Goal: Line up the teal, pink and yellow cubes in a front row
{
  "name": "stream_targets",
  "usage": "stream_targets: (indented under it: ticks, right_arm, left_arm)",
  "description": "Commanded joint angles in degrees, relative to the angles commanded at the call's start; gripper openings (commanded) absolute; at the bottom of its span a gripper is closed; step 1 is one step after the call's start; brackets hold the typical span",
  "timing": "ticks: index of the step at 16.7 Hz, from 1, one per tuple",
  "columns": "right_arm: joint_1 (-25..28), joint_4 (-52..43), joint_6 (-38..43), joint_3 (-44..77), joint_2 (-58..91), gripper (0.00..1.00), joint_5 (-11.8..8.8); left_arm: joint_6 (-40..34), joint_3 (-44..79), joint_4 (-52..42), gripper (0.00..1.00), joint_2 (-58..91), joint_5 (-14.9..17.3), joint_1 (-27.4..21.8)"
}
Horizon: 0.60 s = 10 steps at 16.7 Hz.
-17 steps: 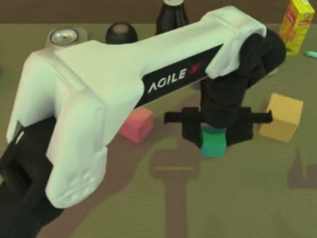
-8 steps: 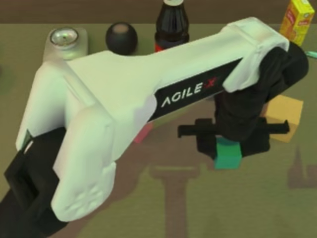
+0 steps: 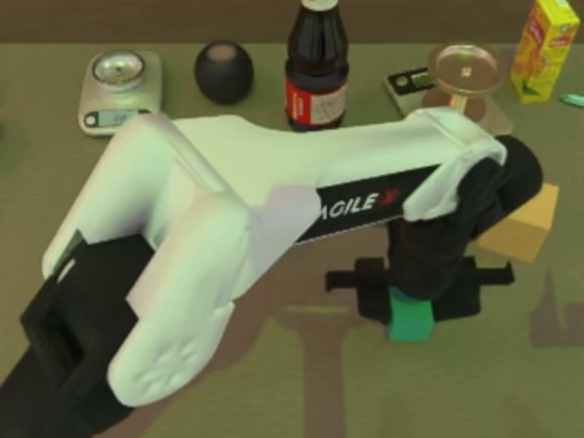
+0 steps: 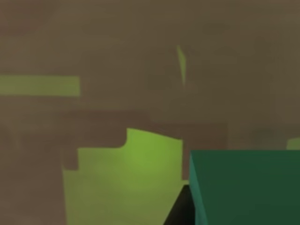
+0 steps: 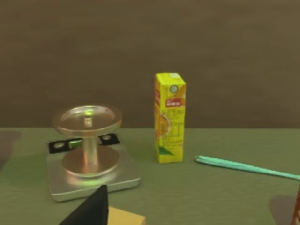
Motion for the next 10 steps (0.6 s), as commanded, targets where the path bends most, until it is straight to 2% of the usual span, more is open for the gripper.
stream_targets:
  ticks: [4, 10]
  right_arm:
    - [0.0, 0.0, 0.0, 0.0, 0.0, 1.0, 0.0]
    - [0.0, 0.0, 0.0, 0.0, 0.0, 1.0, 0.0]
  left_arm:
    - [-0.02, -0.41, 0.43, 0.0, 0.15, 0.0, -0.03]
    - [-0.02, -0.41, 0.43, 0.45, 0.15, 0.0, -0.03]
